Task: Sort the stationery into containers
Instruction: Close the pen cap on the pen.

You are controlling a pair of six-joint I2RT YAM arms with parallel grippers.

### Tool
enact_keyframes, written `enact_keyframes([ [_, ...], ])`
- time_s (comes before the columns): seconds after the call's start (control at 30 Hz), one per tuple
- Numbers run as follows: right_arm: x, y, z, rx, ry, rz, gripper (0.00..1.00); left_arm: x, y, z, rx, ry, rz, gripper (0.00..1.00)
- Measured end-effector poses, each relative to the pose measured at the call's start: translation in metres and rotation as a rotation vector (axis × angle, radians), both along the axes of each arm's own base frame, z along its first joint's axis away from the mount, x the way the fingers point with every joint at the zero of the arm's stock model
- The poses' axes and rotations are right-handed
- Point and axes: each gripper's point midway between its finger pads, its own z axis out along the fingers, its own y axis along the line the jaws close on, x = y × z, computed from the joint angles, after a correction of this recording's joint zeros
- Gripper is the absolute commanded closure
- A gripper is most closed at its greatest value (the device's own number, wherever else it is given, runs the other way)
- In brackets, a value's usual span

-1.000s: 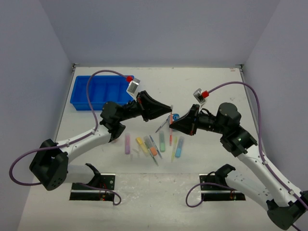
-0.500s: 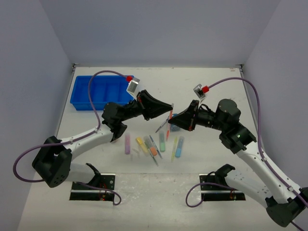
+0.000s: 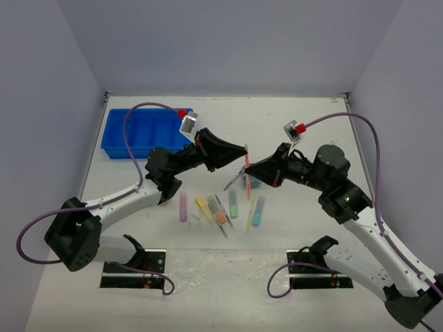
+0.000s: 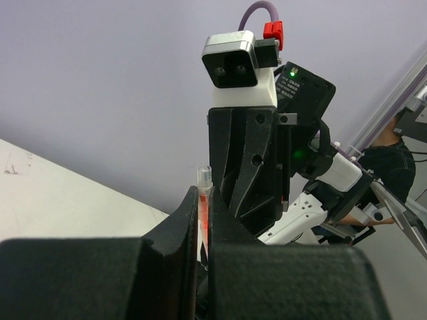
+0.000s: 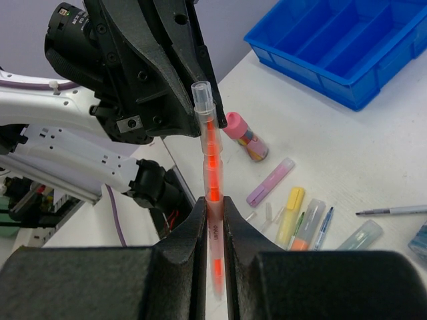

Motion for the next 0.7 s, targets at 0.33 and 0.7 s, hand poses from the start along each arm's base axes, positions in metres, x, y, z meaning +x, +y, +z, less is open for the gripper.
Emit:
enact_keyframes([
  [0.33,0.0009,0.0061,-0.0015,-0.026,-0.015,0.047,1.0,-0.0009,0.001,0.0011,0.01,-0.025,0.005,0.91],
  [0.7,0.0038,0.0058,0.0023,-0.028,-0.063,0.05,1.0,-0.0029,-0.0022,-0.0031,0.044,-0.022,-0.016,0.79],
])
